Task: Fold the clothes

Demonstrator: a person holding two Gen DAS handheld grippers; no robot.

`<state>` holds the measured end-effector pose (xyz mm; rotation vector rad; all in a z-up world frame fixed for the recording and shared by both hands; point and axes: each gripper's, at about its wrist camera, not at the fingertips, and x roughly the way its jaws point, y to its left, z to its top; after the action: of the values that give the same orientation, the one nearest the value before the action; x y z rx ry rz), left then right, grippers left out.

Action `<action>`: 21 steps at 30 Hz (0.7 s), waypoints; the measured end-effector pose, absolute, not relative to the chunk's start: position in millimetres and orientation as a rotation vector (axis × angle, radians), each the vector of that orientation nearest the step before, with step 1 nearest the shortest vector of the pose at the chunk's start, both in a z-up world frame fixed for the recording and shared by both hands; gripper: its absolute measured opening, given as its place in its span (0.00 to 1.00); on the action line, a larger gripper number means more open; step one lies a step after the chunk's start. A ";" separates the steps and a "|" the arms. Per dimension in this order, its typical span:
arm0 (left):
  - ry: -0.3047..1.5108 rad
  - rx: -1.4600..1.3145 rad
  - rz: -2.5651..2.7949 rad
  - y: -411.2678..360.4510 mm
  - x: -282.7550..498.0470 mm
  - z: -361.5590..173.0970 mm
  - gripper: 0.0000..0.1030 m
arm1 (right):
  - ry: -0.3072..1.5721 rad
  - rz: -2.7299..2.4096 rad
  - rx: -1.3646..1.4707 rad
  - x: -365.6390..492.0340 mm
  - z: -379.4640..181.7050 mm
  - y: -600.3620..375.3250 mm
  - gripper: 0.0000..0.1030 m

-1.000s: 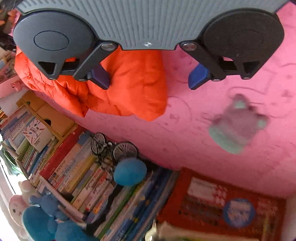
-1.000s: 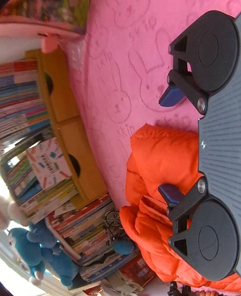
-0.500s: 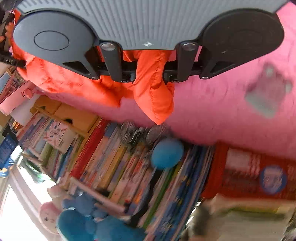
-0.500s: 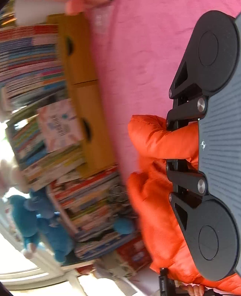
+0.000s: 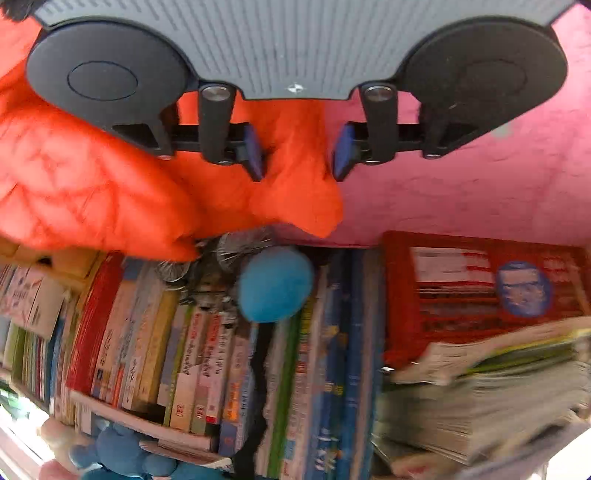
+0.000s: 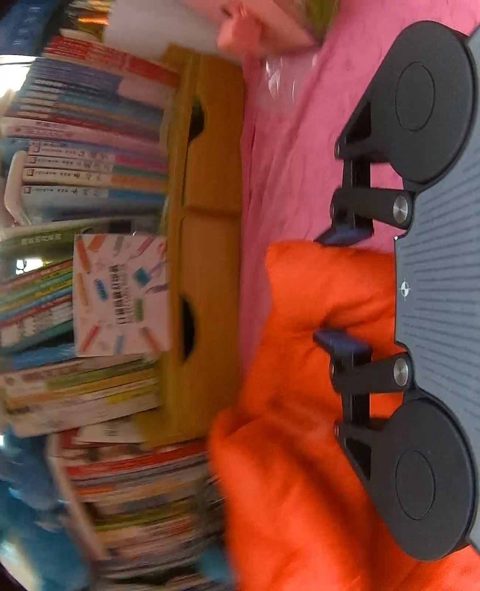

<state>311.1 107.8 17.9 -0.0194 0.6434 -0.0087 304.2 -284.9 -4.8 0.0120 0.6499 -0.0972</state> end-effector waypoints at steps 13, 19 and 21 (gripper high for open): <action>0.452 0.137 -0.215 -13.8 274.0 40.4 0.55 | 0.455 0.282 -0.051 267.2 54.6 -183.9 0.34; 0.583 0.280 -0.243 -33.6 266.8 -22.1 0.53 | 0.628 0.280 -0.088 264.7 -1.5 -174.3 0.29; 0.600 0.277 -0.247 -34.3 266.1 -27.8 0.53 | 0.660 0.279 -0.053 260.8 -9.5 -179.0 0.28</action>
<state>266.1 -34.3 -27.8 0.2766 0.5998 -0.2472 260.8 -179.0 -9.5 -0.0531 0.6597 0.2794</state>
